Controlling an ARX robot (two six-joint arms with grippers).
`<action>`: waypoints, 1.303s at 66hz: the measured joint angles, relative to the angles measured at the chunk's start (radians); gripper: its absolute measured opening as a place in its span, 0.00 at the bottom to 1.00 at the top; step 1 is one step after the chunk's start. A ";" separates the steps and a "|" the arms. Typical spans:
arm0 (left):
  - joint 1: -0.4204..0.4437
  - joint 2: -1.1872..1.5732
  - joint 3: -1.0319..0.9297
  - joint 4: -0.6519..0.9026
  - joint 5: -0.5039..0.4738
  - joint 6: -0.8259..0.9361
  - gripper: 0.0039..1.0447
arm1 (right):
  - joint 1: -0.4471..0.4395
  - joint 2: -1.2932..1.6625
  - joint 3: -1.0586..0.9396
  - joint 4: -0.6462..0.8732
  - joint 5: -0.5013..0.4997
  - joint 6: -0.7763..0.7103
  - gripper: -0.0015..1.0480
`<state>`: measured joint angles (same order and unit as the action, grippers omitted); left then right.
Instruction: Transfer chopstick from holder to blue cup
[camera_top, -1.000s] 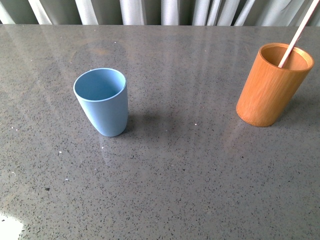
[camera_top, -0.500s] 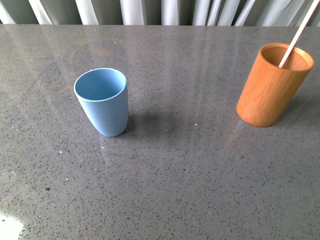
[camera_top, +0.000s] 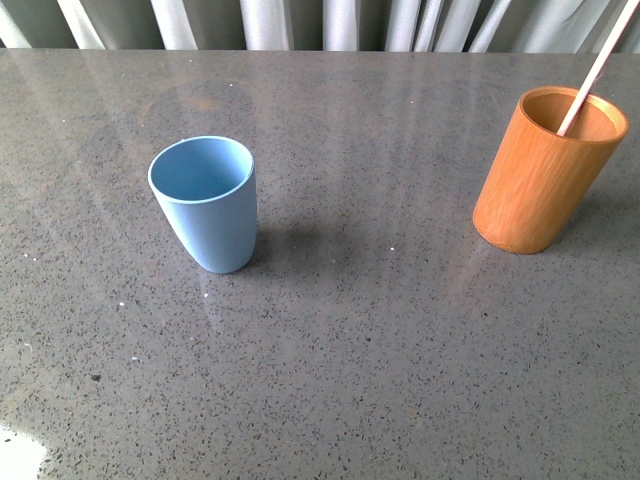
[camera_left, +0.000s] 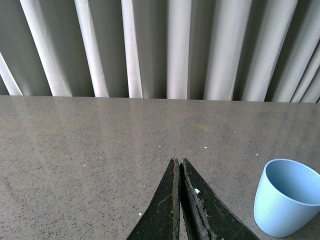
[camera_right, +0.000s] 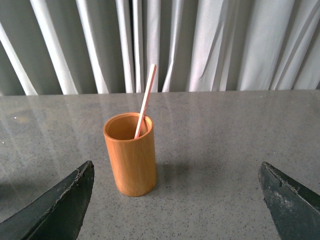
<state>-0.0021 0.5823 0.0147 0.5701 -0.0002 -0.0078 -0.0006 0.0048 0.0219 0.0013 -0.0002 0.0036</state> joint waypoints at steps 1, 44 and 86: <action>0.000 -0.013 0.000 -0.011 0.000 0.000 0.01 | 0.000 0.000 0.000 0.000 0.000 0.000 0.91; 0.000 -0.342 0.000 -0.330 0.000 0.000 0.01 | 0.000 0.000 0.000 0.000 0.000 0.000 0.91; 0.000 -0.566 0.000 -0.570 0.000 0.000 0.23 | 0.000 0.000 0.000 0.000 0.000 0.000 0.91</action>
<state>-0.0017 0.0158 0.0147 -0.0002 -0.0002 -0.0078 -0.0006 0.0048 0.0223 0.0013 -0.0002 0.0032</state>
